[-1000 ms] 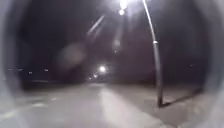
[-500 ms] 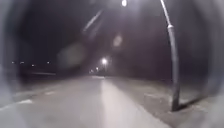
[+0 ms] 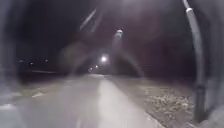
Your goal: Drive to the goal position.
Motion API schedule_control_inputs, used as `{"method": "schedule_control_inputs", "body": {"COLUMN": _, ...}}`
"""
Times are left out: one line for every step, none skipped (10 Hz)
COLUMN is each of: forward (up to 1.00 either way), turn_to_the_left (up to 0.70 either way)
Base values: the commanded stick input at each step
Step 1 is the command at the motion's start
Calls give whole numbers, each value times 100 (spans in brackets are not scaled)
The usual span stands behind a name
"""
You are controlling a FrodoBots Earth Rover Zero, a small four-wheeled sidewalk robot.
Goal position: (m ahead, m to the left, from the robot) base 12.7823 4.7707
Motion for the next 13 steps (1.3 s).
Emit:
{"method": "schedule_control_inputs", "body": {"forward": 100, "turn_to_the_left": 0}}
{"method": "schedule_control_inputs", "body": {"forward": 100, "turn_to_the_left": 0}}
{"method": "schedule_control_inputs", "body": {"forward": 100, "turn_to_the_left": 7}}
{"method": "schedule_control_inputs", "body": {"forward": 100, "turn_to_the_left": 32}}
{"method": "schedule_control_inputs", "body": {"forward": 100, "turn_to_the_left": 37}}
{"method": "schedule_control_inputs", "body": {"forward": 100, "turn_to_the_left": 21}}
{"method": "schedule_control_inputs", "body": {"forward": 100, "turn_to_the_left": 0}}
{"method": "schedule_control_inputs", "body": {"forward": 100, "turn_to_the_left": 0}}
{"method": "schedule_control_inputs", "body": {"forward": 100, "turn_to_the_left": 0}}
{"method": "schedule_control_inputs", "body": {"forward": 100, "turn_to_the_left": 0}}
{"method": "schedule_control_inputs", "body": {"forward": 100, "turn_to_the_left": 0}}
{"method": "schedule_control_inputs", "body": {"forward": 100, "turn_to_the_left": 0}}
{"method": "schedule_control_inputs", "body": {"forward": 100, "turn_to_the_left": 0}}
